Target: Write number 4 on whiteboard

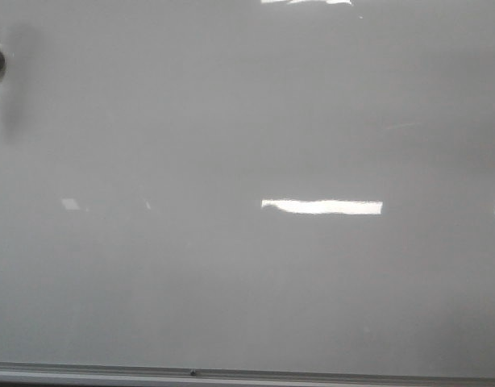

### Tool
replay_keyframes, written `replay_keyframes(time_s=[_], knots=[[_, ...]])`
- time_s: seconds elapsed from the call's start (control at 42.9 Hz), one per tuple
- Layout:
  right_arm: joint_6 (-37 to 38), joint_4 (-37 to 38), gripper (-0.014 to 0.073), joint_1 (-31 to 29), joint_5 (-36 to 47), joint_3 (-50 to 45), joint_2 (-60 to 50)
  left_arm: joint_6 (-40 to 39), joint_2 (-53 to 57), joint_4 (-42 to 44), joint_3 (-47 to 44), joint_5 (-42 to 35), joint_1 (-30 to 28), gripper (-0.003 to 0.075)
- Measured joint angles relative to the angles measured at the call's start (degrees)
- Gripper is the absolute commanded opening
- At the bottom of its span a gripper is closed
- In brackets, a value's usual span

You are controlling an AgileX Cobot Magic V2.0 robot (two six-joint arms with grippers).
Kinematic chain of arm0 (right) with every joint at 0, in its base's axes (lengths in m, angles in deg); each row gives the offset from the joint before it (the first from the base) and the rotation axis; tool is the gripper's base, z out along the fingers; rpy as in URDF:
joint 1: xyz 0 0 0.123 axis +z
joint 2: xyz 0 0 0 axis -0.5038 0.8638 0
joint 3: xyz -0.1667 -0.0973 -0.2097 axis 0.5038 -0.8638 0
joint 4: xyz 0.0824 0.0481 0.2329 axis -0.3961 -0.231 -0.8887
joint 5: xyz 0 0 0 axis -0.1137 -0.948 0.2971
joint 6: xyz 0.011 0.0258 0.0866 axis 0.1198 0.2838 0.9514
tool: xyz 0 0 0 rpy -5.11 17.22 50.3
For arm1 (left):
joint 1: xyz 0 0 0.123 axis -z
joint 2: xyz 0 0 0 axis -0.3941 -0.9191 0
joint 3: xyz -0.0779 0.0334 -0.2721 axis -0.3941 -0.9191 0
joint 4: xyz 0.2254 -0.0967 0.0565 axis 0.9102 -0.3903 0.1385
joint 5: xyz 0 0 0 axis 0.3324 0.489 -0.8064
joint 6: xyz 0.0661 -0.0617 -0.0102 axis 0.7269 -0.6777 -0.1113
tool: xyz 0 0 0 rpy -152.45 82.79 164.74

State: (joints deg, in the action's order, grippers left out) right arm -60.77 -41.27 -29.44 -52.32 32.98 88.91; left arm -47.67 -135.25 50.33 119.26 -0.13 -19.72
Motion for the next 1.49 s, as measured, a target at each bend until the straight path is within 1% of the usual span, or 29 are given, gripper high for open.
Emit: replay_keyframes(time_s=[0.257, 0.56, 0.84, 1.073, 1.167, 1.354, 1.424, 1.494], knots=[[0.0, 0.0, 0.0610, 0.0, 0.0, 0.0, 0.0, 0.0, -11.1, 0.0, 4.1, -4.5, 0.0, 0.0543], [0.0, 0.0, 0.0610, 0.0, 0.0, 0.0, 0.0, 0.0, -21.3, 0.0, 7.2, -9.7, 0.0, 0.0543], [0.0, 0.0, 0.0610, 0.0, -0.1, 0.0, 0.0, 0.0, -27.1, -0.1, 9.4, -14.5, 0.0, 0.0543], [0.0, 0.0, 0.0610, 0.0, -0.4, 0.0, 0.0, 0.0, -31.1, -0.1, 11.9, -15.5, 0.0, 0.0539], [0.0, 0.0, 0.0610, 0.0, -0.5, 0.0, 0.0, 0.0, -31.6, -0.1, 12.1, -15.4, 0.0, 0.0481], [0.0, 0.0, 0.0610, 0.0, -0.5, 0.0, 0.0, 0.0, -31.6, -0.1, 12.1, -15.4, 0.0, 0.0302], [0.0, 0.0, 0.0610, 0.0, -0.5, 0.0, 0.0, 0.0, -31.6, -0.1, 12.1, -15.4, 0.0, 0.0253], [0.0, 0.0, 0.0610, 0.0, -0.5, 0.0, 0.0, 0.0, -31.6, -0.1, 12.1, -15.4, 0.0, 0.0220]])
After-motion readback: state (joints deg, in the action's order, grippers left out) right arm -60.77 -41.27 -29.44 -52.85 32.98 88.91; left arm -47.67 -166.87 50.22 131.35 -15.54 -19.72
